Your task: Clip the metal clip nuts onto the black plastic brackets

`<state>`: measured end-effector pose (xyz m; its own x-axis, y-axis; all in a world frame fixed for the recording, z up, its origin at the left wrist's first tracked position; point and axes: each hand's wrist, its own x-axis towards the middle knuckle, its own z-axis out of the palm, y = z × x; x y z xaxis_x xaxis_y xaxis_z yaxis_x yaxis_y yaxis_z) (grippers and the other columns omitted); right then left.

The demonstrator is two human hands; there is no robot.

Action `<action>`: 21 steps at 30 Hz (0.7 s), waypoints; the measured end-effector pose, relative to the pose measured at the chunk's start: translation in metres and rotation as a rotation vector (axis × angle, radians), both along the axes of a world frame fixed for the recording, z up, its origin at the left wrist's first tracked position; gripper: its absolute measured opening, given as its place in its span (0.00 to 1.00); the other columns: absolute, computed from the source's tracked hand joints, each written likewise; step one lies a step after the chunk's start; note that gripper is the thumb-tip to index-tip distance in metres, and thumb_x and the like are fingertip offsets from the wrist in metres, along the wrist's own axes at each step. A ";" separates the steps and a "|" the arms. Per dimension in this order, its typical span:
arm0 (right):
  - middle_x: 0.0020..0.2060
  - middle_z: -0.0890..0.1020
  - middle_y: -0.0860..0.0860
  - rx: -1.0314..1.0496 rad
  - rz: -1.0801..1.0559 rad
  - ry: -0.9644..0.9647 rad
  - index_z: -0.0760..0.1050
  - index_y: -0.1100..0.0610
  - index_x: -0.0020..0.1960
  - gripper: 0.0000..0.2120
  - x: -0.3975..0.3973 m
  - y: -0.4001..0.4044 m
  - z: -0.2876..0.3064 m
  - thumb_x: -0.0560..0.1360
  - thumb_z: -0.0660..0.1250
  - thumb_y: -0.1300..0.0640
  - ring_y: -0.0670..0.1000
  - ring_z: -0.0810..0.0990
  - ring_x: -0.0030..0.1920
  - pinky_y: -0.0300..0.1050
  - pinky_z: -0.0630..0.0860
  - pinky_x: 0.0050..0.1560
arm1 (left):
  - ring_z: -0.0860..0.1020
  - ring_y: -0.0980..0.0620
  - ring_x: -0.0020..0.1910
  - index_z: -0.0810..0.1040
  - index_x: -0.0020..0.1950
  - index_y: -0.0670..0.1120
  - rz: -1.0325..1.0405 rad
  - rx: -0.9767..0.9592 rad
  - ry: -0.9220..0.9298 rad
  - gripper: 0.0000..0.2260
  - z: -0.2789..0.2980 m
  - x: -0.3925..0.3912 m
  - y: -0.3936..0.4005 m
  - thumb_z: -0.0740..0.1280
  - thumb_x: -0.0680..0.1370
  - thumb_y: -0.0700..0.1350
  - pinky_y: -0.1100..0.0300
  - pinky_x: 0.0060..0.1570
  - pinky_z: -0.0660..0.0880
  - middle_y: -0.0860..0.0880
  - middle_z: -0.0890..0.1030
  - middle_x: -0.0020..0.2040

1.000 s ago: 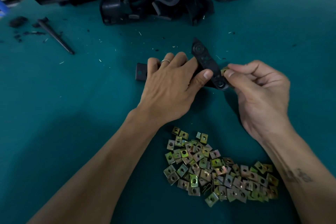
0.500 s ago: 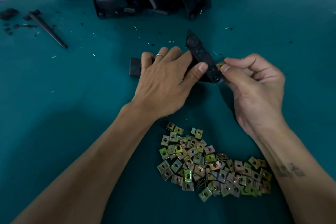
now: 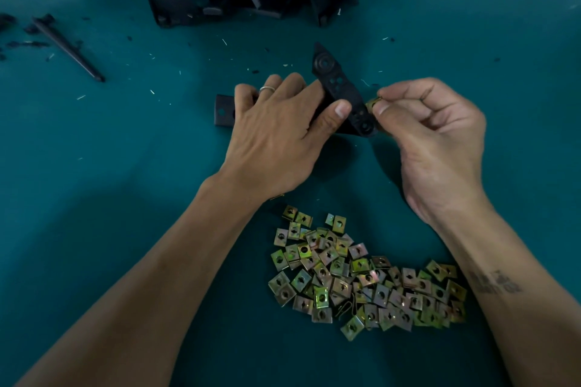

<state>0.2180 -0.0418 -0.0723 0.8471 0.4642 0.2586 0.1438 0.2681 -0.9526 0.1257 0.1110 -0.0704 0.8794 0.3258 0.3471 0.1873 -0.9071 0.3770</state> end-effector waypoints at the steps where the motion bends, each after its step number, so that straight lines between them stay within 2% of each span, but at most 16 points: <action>1: 0.33 0.84 0.48 -0.002 0.005 -0.005 0.83 0.53 0.45 0.10 0.000 0.000 0.000 0.74 0.72 0.68 0.45 0.81 0.35 0.40 0.77 0.46 | 0.71 0.48 0.51 0.74 0.55 0.54 -0.001 -0.003 0.000 0.24 0.000 0.000 0.000 0.44 0.83 0.64 0.46 0.55 0.62 0.53 0.73 0.47; 7: 0.32 0.85 0.47 -0.006 -0.035 -0.040 0.84 0.52 0.43 0.10 -0.001 0.002 -0.001 0.74 0.73 0.67 0.45 0.81 0.36 0.40 0.78 0.47 | 0.71 0.47 0.52 0.74 0.55 0.53 0.005 0.002 -0.006 0.23 0.000 0.000 -0.001 0.44 0.83 0.64 0.47 0.55 0.61 0.53 0.73 0.47; 12: 0.38 0.87 0.49 -0.059 -0.072 -0.080 0.85 0.49 0.40 0.10 -0.001 0.001 -0.001 0.72 0.75 0.63 0.47 0.83 0.42 0.43 0.78 0.50 | 0.71 0.47 0.52 0.75 0.56 0.54 -0.003 -0.016 -0.007 0.24 0.000 0.000 0.000 0.44 0.82 0.64 0.46 0.55 0.61 0.53 0.73 0.47; 17: 0.38 0.87 0.49 -0.072 -0.060 -0.078 0.85 0.49 0.40 0.10 -0.001 0.000 -0.001 0.72 0.75 0.64 0.48 0.81 0.40 0.43 0.78 0.48 | 0.71 0.48 0.51 0.75 0.56 0.55 -0.013 -0.031 -0.020 0.23 0.000 0.000 0.001 0.45 0.83 0.64 0.46 0.55 0.62 0.53 0.73 0.47; 19: 0.40 0.88 0.48 -0.061 0.003 -0.042 0.86 0.50 0.40 0.11 -0.004 -0.001 0.001 0.74 0.73 0.65 0.47 0.84 0.44 0.41 0.78 0.51 | 0.71 0.48 0.50 0.74 0.55 0.55 -0.019 -0.044 -0.028 0.22 -0.001 0.000 0.002 0.45 0.83 0.64 0.47 0.55 0.61 0.53 0.73 0.46; 21: 0.42 0.88 0.50 -0.051 0.082 0.002 0.85 0.52 0.39 0.11 -0.007 -0.003 0.003 0.75 0.70 0.64 0.49 0.85 0.50 0.44 0.78 0.57 | 0.70 0.48 0.49 0.73 0.53 0.56 -0.016 -0.054 -0.038 0.21 -0.001 -0.001 0.003 0.45 0.83 0.64 0.48 0.54 0.60 0.53 0.72 0.45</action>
